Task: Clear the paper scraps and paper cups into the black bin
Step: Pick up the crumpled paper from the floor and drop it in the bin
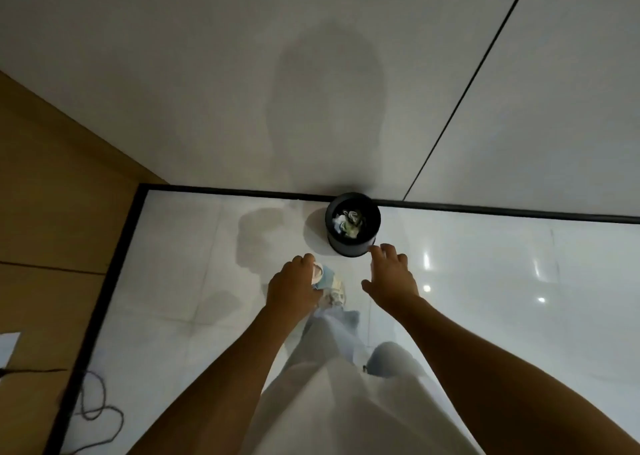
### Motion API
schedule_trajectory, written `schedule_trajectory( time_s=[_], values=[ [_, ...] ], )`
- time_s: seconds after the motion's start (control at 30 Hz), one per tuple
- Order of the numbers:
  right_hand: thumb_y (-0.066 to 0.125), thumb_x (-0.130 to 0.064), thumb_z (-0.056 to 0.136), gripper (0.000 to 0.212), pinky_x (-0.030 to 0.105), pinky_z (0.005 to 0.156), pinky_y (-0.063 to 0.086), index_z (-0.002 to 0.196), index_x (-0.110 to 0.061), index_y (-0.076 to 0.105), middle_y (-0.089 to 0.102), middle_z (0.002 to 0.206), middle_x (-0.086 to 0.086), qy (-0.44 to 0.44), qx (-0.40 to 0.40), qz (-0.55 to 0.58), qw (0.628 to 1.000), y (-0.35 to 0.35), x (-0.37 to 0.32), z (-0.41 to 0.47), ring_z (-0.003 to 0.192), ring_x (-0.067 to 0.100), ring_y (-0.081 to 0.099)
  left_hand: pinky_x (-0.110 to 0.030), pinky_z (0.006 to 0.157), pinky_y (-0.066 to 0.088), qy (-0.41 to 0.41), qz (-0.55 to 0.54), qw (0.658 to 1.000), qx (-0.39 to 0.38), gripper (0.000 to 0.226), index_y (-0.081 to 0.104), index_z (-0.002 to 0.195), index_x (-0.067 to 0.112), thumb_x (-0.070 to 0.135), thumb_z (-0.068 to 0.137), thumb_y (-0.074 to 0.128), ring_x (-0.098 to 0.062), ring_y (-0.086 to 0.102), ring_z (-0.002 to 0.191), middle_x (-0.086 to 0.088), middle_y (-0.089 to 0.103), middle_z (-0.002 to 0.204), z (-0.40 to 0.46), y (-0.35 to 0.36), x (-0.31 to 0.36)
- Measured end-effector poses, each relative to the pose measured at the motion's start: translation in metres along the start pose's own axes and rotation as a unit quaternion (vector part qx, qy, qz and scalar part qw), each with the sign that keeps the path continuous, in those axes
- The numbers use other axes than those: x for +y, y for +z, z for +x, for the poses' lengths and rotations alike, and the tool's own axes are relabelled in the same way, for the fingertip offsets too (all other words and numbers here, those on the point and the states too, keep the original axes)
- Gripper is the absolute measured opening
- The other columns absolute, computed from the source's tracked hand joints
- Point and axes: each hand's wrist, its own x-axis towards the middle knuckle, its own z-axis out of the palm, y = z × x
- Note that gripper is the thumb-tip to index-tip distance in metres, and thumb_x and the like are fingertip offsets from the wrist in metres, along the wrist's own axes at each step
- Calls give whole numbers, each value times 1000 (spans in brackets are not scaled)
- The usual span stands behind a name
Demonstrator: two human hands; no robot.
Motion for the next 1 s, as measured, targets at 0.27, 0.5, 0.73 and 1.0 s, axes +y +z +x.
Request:
schedule_trajectory(
  time_s=[0.27, 0.5, 0.73, 1.0],
  values=[
    [71, -32, 84, 74, 42, 98, 45, 144, -21, 30, 30, 149, 7, 52, -20, 48, 997, 17, -16, 146, 131, 32, 35, -30, 86, 50, -20, -23, 1000, 8, 53, 44, 126, 17, 37, 83, 70, -21, 55, 109, -4, 55, 121, 141, -10, -23],
    [75, -36, 79, 97, 51, 105, 41, 152, -31, 12, 14, 159, 8, 68, -36, 72, 994, 50, 1, 273, 139, 37, 24, -29, 84, 52, -16, -32, 999, 0, 56, 44, 129, 17, 34, 82, 71, -20, 57, 109, -4, 56, 121, 237, 25, -52],
    [70, -25, 83, 90, 48, 105, 40, 151, -28, 12, 14, 159, 10, 100, -38, 77, 991, 81, 32, 289, 139, 36, 26, -33, 79, 51, -14, -33, 999, -25, 51, 47, 124, 15, 31, 82, 72, -25, 57, 104, -7, 56, 116, 281, 60, -45],
    [61, -29, 91, 75, 43, 103, 42, 151, -24, 17, 16, 157, 8, 123, -46, 99, 986, 78, 74, 254, 137, 32, 31, -40, 84, 49, 11, -26, 996, -89, 71, 41, 132, 15, 35, 75, 77, -29, 51, 113, -9, 54, 124, 352, 92, 9]
  ],
)
